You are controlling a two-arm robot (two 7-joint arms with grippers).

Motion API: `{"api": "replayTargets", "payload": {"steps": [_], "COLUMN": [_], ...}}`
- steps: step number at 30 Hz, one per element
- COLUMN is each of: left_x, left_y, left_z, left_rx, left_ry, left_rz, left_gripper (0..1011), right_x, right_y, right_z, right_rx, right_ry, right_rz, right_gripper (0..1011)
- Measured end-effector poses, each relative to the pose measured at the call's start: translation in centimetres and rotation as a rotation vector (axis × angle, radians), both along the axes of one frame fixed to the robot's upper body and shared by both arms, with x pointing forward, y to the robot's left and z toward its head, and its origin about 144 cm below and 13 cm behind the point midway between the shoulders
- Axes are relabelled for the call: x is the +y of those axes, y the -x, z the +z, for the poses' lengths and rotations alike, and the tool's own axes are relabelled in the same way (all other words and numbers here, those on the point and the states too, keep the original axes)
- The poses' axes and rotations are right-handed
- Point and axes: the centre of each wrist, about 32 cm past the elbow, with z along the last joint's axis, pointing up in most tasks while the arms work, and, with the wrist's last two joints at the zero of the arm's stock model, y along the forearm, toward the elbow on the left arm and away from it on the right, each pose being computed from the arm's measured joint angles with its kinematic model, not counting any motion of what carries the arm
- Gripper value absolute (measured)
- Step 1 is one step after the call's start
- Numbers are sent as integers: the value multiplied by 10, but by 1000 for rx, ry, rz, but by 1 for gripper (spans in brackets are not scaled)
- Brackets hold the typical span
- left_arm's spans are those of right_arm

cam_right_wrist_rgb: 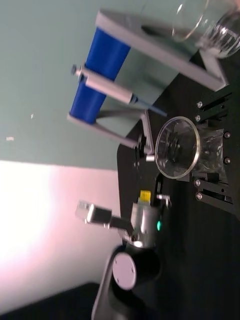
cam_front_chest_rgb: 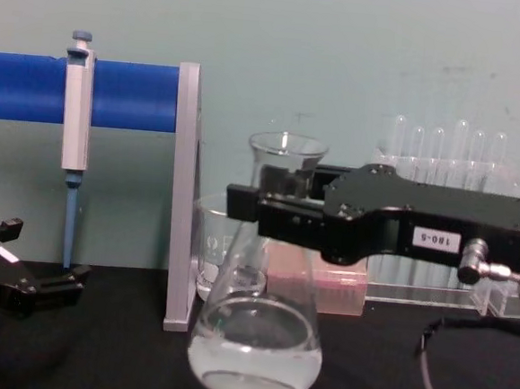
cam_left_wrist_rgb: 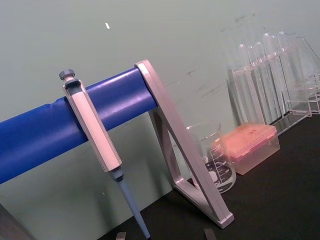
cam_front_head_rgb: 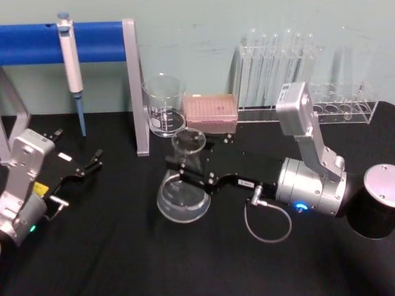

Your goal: Grasp the erlenmeyer flask with one hand, shake it three times, then place it back.

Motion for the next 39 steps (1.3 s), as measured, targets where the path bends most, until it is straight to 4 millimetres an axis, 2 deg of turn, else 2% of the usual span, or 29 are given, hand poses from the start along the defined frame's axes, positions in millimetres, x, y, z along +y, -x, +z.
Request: {"api": "replayTargets", "payload": {"steps": [12,23,34,39], "left_x": [0,0,0,0], "left_y": [0,0,0,0], "left_z": [0,0,0,0], "left_rx": [0,0,0,0], "left_ry": [0,0,0,0], "left_rz": [0,0,0,0], "left_gripper": [1001,1001,1001,1001], "right_x": [0,-1,-1,-4], "right_y": [1,2,0,-2], "right_z": [1,1,0,1], "right_rx": [-9,-12,-13,-19], "right_ry": [23,28,21,4], "right_rz": [134,174,122,38], "right_gripper": [451,451,451,451]}}
